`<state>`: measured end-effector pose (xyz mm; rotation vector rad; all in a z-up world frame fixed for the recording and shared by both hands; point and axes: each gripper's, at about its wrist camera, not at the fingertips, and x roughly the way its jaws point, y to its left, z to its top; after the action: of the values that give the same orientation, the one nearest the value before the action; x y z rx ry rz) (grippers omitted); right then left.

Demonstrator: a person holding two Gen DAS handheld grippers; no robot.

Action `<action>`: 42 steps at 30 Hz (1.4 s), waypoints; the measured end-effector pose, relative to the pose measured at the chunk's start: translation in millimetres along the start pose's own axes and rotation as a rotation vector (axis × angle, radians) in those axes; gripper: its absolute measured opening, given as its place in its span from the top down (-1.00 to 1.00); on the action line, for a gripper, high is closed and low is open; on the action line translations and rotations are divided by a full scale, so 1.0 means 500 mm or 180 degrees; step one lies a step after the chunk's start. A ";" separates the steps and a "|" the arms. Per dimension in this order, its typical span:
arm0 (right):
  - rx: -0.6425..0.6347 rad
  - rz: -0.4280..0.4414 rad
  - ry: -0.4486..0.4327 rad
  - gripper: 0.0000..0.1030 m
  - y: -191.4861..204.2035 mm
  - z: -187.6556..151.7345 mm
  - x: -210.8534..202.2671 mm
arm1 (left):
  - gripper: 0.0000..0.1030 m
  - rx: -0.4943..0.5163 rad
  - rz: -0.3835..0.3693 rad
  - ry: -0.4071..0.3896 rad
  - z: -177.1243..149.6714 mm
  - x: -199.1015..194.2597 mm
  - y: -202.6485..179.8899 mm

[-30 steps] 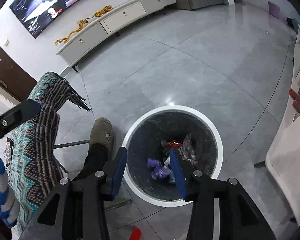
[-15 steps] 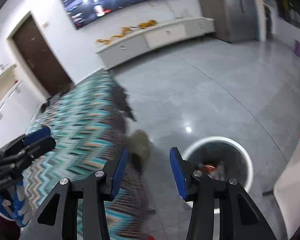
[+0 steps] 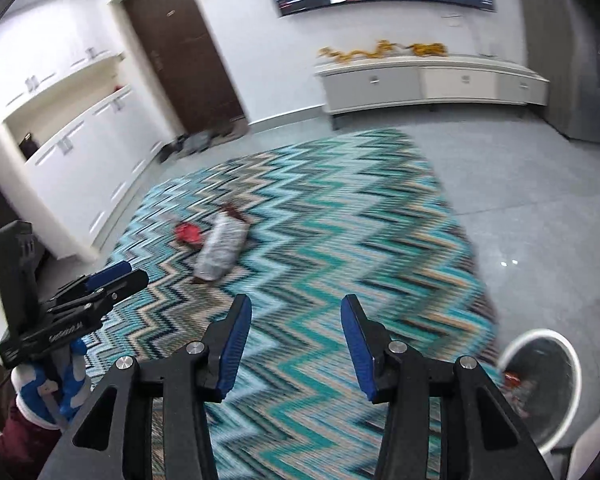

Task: Collect trash
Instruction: 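Return both open tools to the last wrappers on the rug, then grasp the red wrapper with the left tool while the right tool grasps the white snack-bar wrapper, then carry both wrappers over the black bin and open both tools to drop them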

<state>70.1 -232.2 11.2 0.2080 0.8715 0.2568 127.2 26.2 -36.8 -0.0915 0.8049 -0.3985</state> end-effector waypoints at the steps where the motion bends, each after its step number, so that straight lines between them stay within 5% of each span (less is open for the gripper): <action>1: -0.0034 0.0044 0.0033 0.10 0.014 0.005 0.018 | -0.20 -0.0100 0.0014 0.0026 -0.002 0.003 0.035; 7: -0.0148 0.0302 0.0286 0.03 0.072 0.048 0.158 | -0.20 -0.0489 0.0031 0.0115 0.035 0.059 0.146; 14: -0.0095 0.0480 0.0457 -0.01 0.085 0.090 0.272 | -0.20 -0.0638 -0.0057 0.0229 0.110 0.173 0.150; 20: -0.0005 0.0578 0.0622 -0.01 0.070 0.097 0.338 | -0.18 -0.0588 0.0090 0.0349 0.112 0.227 0.145; 23: -0.0008 0.0683 0.0619 0.22 0.069 0.088 0.347 | 0.17 -0.0432 0.0231 0.0352 0.101 0.232 0.132; 25: -0.0013 0.0738 0.0574 0.33 0.069 0.080 0.336 | 0.59 -0.0368 0.0208 0.0356 0.092 0.226 0.125; 27: -0.0032 0.0746 0.0525 0.43 0.065 0.071 0.315 | 0.72 -0.0330 0.0190 0.0355 0.084 0.219 0.118; 42: 0.0285 0.0381 -0.0201 0.53 -0.058 -0.006 0.023 | 0.93 -0.0143 -0.0200 0.0064 0.056 0.077 -0.005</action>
<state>79.0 -256.1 -7.1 0.3506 0.8097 0.3213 170.3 7.2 -43.2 -0.1551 0.8323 -0.4414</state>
